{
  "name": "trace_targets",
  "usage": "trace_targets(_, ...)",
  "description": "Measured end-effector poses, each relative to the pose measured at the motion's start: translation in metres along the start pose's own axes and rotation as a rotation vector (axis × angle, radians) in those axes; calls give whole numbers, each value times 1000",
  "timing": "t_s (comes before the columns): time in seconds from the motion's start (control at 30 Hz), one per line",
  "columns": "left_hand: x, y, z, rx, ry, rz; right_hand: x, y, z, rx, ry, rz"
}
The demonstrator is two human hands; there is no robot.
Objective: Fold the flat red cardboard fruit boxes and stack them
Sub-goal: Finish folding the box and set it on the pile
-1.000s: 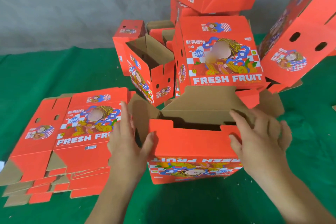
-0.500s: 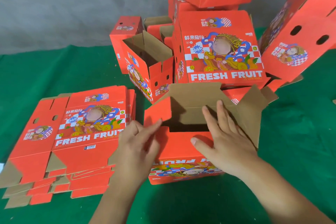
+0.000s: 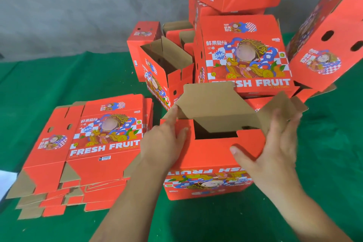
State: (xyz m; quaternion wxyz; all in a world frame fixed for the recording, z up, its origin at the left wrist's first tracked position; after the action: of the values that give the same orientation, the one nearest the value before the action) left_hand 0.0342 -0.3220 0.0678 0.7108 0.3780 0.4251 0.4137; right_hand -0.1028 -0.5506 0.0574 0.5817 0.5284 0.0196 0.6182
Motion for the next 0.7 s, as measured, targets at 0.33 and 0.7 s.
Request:
trace_targets(0.33,6,0,-17,-197,-26,-305,-5,-11,-7,103,257,-112)
trace_targets(0.7,19,-3,-20,-197,-23,-588,9,-24,56,143,-218,393)
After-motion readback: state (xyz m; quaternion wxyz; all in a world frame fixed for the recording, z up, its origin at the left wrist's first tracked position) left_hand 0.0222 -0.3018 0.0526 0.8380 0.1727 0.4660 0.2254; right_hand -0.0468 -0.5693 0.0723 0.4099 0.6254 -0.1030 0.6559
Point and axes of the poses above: each hand's wrist, its own z-axis towards the middle knuckle, its own y-axis out of the back of the hand, x = y × z, the point moved 4 cm from there along z, towards the middle knuckle, and after that the axes turned 10 degrees about -x, right-handed, at the moved point
